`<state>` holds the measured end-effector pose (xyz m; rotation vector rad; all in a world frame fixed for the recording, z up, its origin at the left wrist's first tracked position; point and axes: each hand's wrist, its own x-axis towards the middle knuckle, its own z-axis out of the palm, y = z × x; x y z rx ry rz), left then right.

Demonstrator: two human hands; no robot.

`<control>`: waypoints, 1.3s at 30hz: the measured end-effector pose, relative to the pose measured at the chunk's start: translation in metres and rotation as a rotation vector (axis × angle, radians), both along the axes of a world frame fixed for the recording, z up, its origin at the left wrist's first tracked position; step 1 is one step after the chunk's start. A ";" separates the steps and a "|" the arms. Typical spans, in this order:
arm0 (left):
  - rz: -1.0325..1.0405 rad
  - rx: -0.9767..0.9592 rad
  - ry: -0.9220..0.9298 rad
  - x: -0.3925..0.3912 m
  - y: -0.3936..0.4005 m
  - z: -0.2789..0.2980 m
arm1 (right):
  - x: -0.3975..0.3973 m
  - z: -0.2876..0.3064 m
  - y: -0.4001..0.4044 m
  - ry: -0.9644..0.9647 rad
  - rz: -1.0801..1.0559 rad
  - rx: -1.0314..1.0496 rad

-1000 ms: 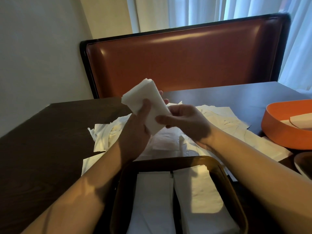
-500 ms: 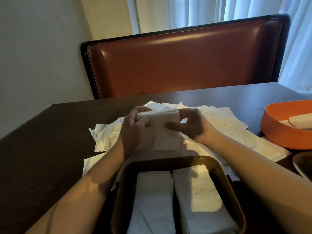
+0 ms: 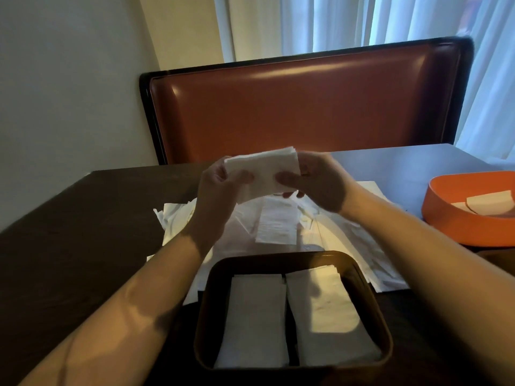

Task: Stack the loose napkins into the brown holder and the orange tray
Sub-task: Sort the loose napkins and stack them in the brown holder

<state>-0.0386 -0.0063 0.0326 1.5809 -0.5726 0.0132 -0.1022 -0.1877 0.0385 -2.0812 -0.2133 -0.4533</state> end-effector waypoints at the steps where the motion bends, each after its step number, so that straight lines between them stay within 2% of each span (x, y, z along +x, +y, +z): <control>1: -0.034 0.024 -0.020 -0.002 0.002 0.006 | -0.005 0.009 0.000 0.001 0.026 0.043; 5: -0.110 0.152 -0.114 -0.021 0.014 0.025 | -0.032 0.037 0.001 -0.023 0.018 0.110; 11: -0.263 0.325 -0.139 -0.077 0.042 0.034 | -0.095 0.034 0.010 -0.059 -0.034 -0.161; 19: -0.357 0.577 0.118 -0.119 0.045 0.015 | -0.129 0.016 0.018 0.148 -0.181 -0.198; 22: -0.426 0.655 0.220 -0.125 0.044 0.011 | -0.131 0.013 0.019 0.197 -0.186 -0.171; 28: -0.483 0.856 0.345 -0.128 0.043 0.013 | -0.136 0.010 0.026 0.252 -0.151 -0.262; 29: -0.494 0.904 0.295 -0.129 0.044 0.013 | -0.137 0.008 0.027 0.250 -0.163 -0.345; 31: -0.432 1.028 0.034 -0.129 0.047 0.010 | -0.140 0.004 0.029 0.193 -0.182 -0.542; 33: -0.357 1.037 -0.185 -0.129 0.047 0.008 | -0.142 0.002 0.030 0.125 -0.133 -0.596; 36: -0.450 0.933 -0.223 -0.126 0.047 0.006 | -0.143 0.002 0.032 0.142 0.071 -0.589; 39: -0.508 0.868 -0.254 -0.120 0.047 0.004 | -0.138 -0.003 0.034 0.142 0.144 -0.791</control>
